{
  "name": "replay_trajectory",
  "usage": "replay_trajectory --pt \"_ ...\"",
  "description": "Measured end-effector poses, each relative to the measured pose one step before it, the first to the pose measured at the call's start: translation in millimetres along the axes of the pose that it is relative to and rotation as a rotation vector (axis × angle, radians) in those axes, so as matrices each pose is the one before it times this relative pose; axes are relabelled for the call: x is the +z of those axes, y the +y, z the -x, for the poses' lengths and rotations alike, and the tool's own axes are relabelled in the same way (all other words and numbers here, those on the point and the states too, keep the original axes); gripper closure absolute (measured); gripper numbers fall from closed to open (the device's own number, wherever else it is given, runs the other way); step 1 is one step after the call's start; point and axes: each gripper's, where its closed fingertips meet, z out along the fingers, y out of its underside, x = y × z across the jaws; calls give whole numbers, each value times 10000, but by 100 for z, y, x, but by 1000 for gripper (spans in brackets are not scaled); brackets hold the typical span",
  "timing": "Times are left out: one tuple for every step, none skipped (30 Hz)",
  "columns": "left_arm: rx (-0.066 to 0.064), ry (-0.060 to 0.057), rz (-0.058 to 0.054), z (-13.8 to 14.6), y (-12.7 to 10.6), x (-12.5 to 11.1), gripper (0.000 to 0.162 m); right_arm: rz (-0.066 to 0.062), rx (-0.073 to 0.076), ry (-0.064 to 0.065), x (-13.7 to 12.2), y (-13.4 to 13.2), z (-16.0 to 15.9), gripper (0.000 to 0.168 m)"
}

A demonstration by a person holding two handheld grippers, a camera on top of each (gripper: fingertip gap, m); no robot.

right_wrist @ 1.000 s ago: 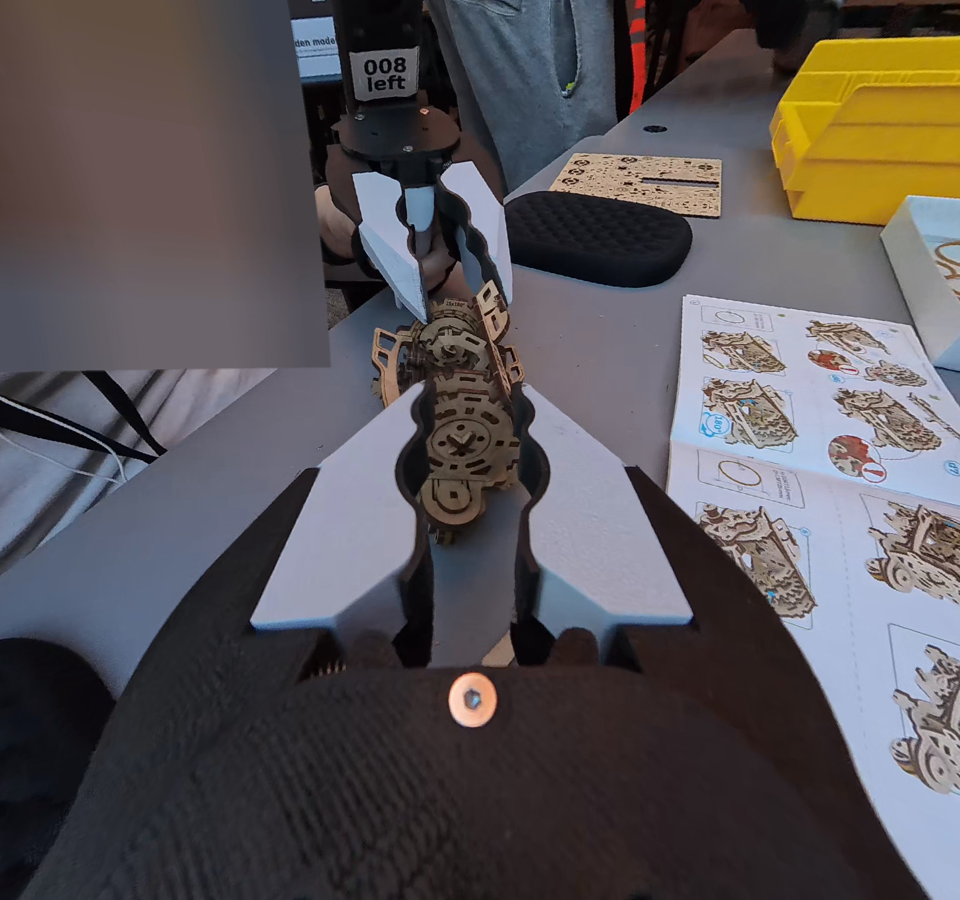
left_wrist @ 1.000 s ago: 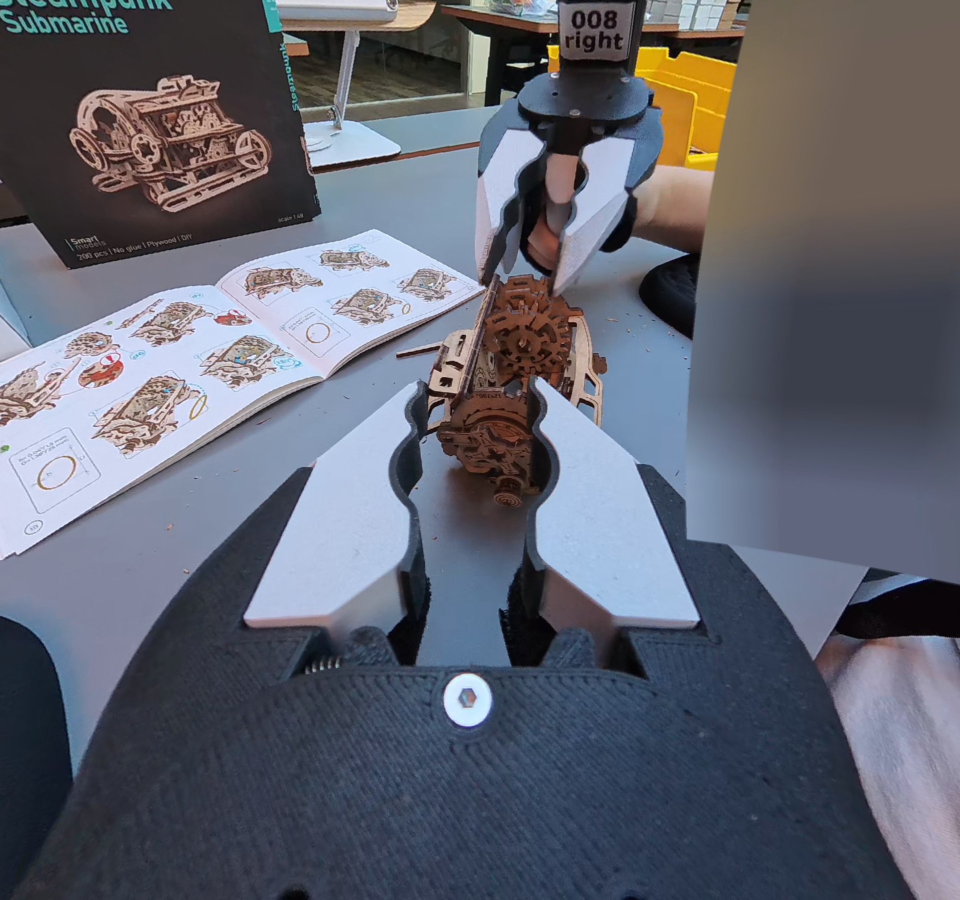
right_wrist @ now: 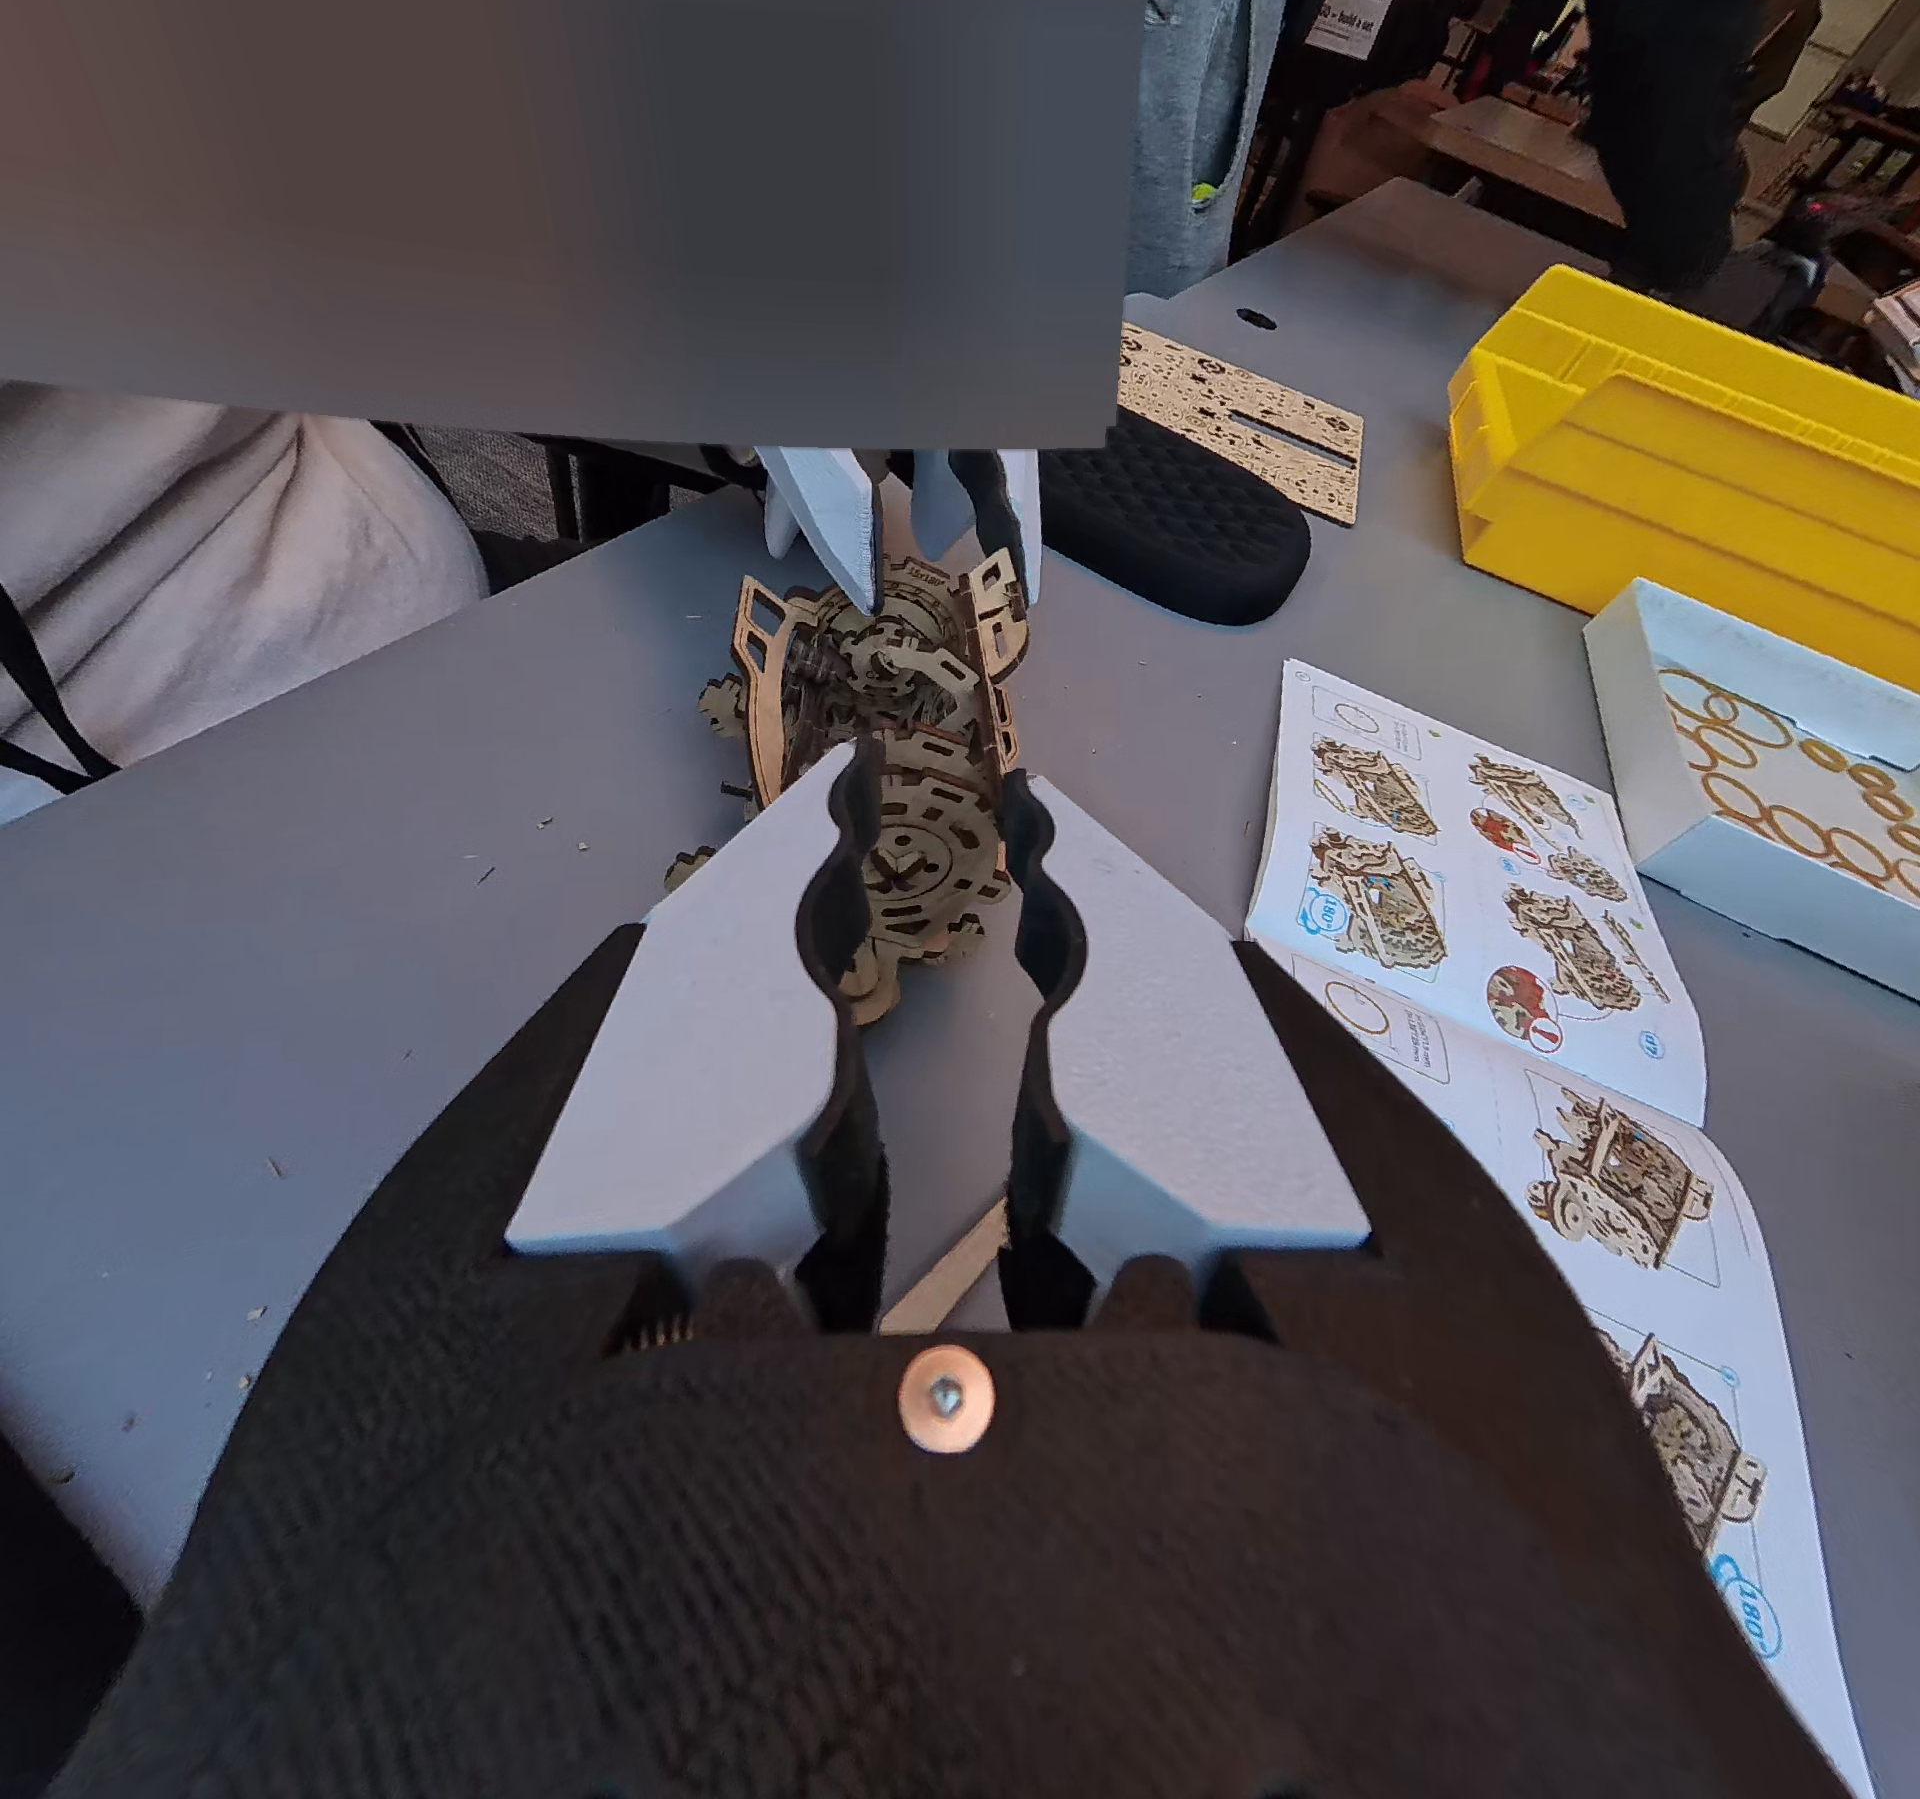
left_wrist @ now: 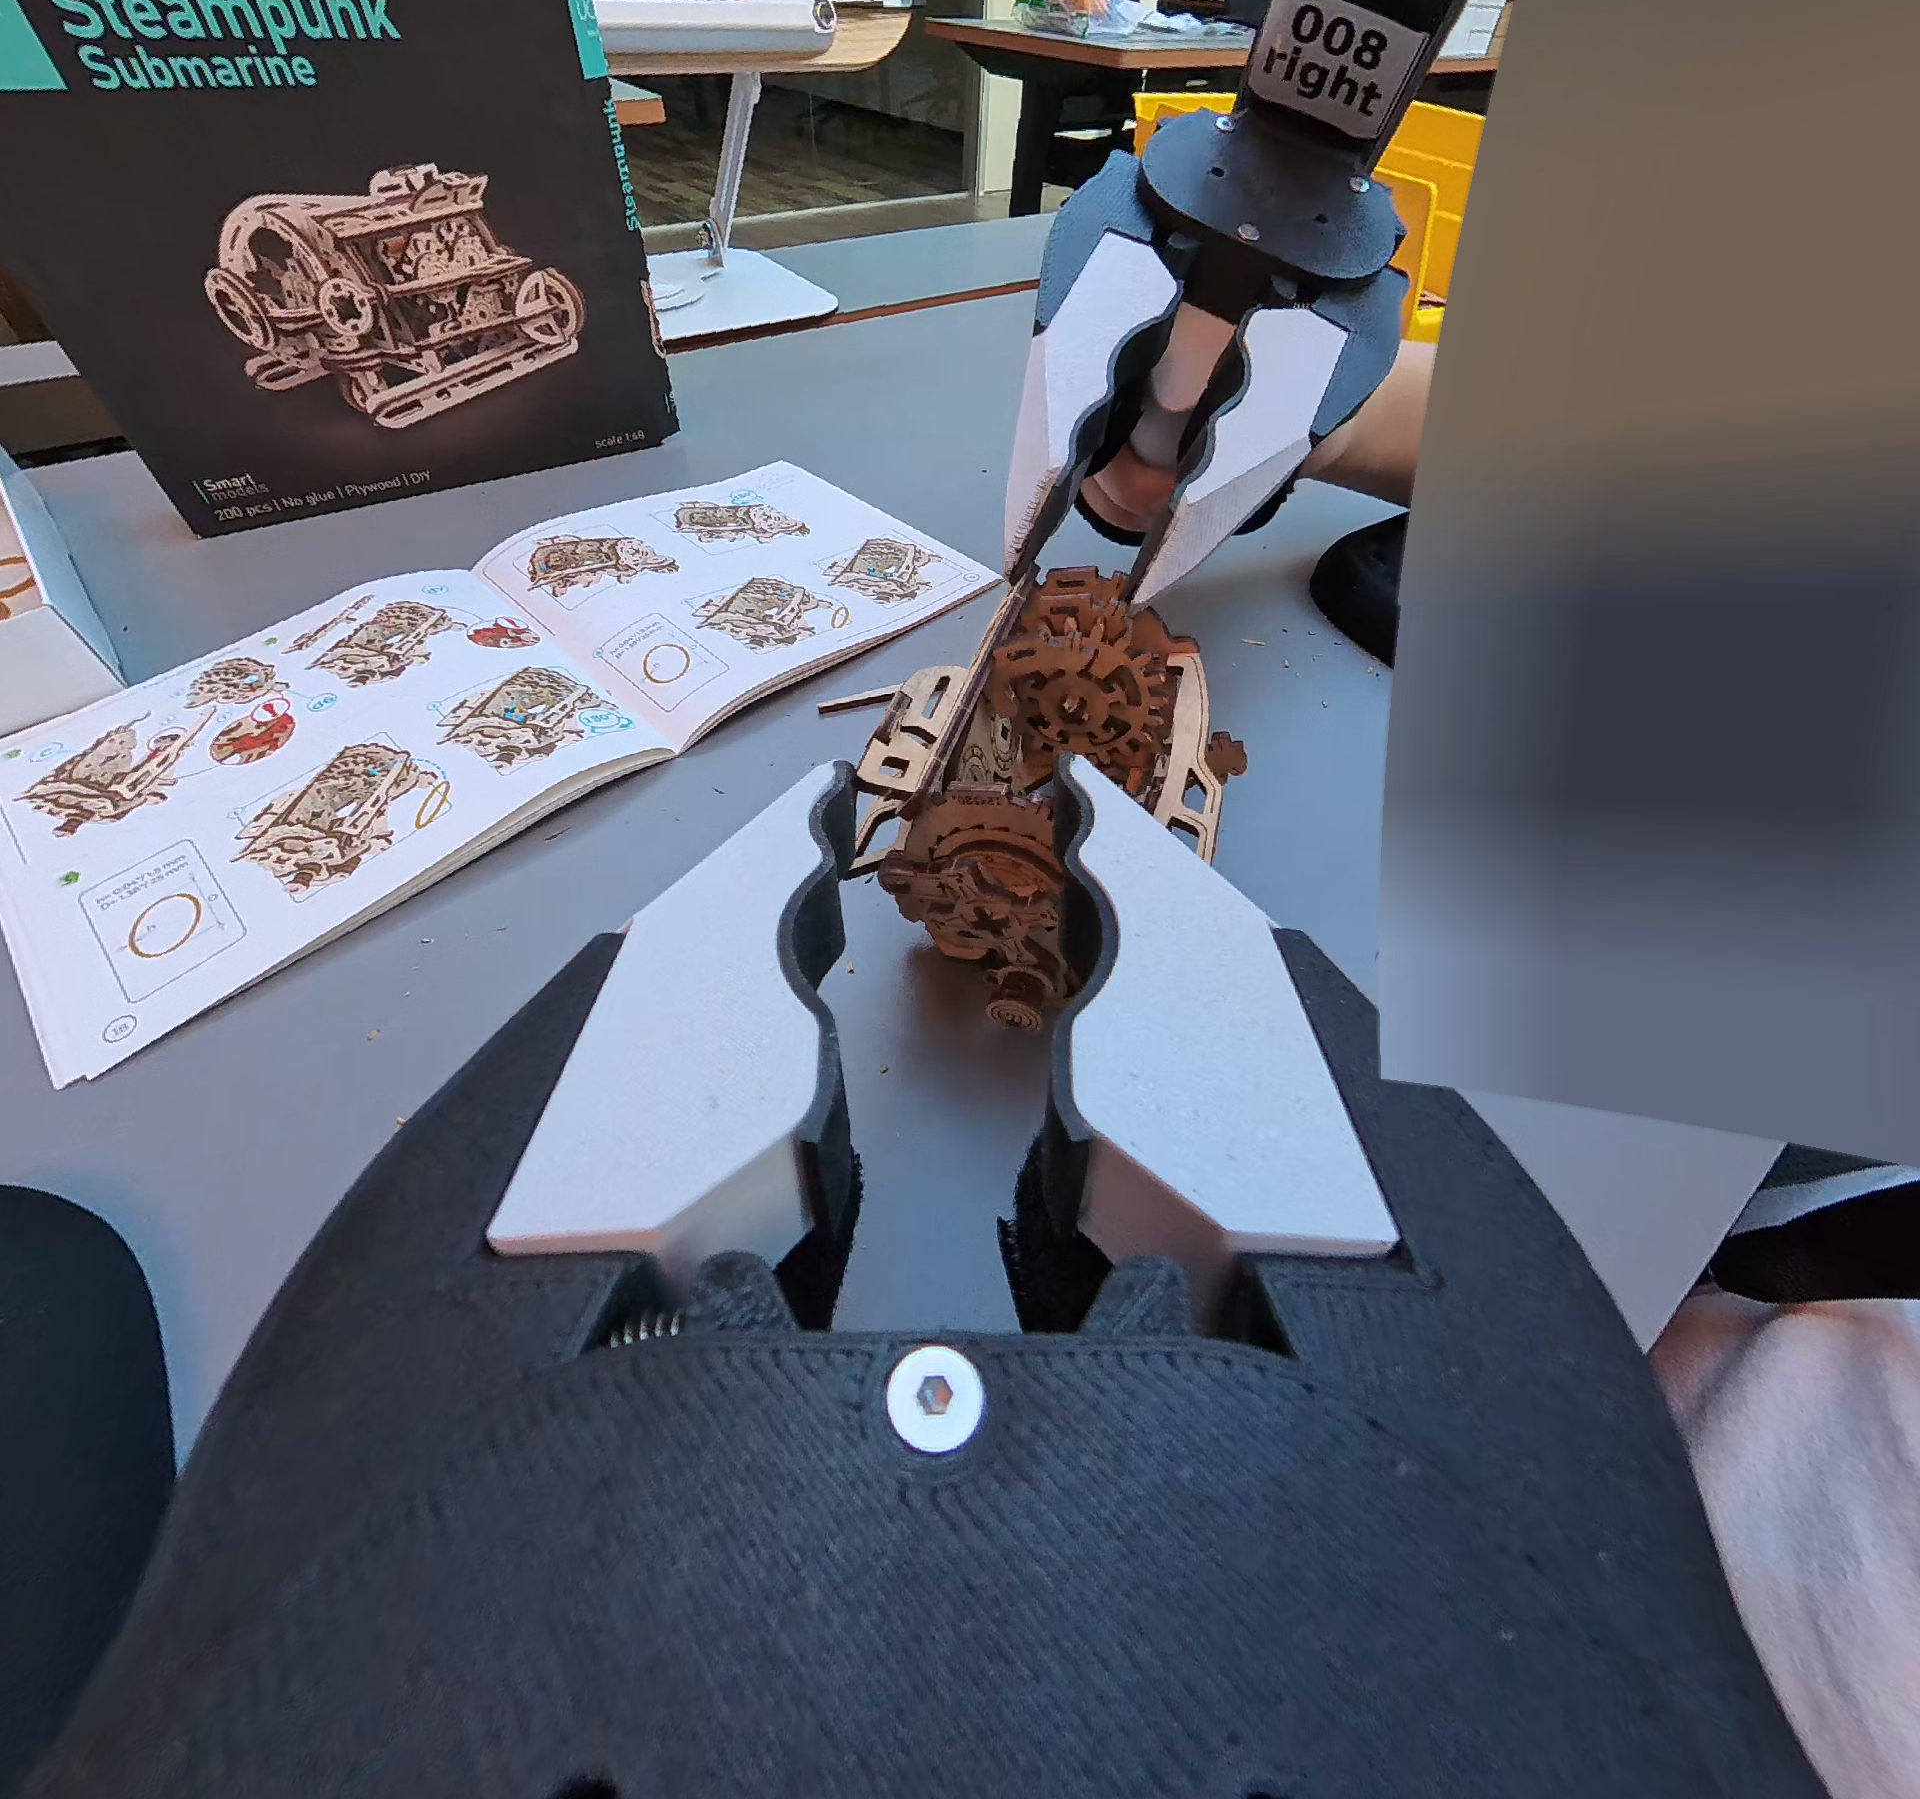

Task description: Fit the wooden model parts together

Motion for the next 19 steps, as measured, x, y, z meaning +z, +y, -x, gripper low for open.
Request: replay_trajectory --pt "-3 5 -1 2 -1 -6 126 14 -47 14 5 0 9 146" --pt "0 -10 1 11 -1 9 126 24 -55 19 2 -2 5 146" --pt "2 -5 -1 -1 -1 -1 126 31 -10 5 12 2 18 146" --pt "-5 -9 2 7 1 8 126 37 -28 2 27 10 24 146" --pt "-11 -7 0 17 13 -14 126 5 -47 11 30 -14 28 147" --pt "-7 18 -5 -16 -4 -13 126 -3 0 -11 3 4 28 147" --pt "0 5 -2 -17 -2 -1 126 31 -31 -21 5 6 27 146" --pt "3 -10 1 6 2 -3 126 19 -36 10 24 1 6 147" --pt "5 -2 -1 -4 0 -2 126 -1 4 -2 -5 -12 13 147" --pt "6 -6 2 -7 5 -6 126 0 -29 5 5 -8 -6 146" --pt "5 -6 8 2 13 -8 126 -9 -50 22 13 -25 7 146" --pt "8 10 2 -18 13 -43 126 -72 107 -9 32 -83 45 146" --pt "40 26 13 -47 23 -61 126 -30 60 -63 1 -36 54 146" --pt "81 17 41 -46 36 -54 125 -5 -55 -25 33 -52 47 146" --pt "104 -70 49 74 11 -84 123 12 -43 3 50 -32 31 145" --pt "159 -134 47 182 -50 -148 120 17 -31 19 62 -41 17 145" --pt "174 -144 -2 177 -198 -210 117 23 -41 26 36 -28 8 145" --pt "162 -170 -85 189 -483 -304 116 9 -34 -2 2 -28 35 145" --pt "225 -185 -167 180 -786 -366 115 9 -26 26 -1 13 -22 145"
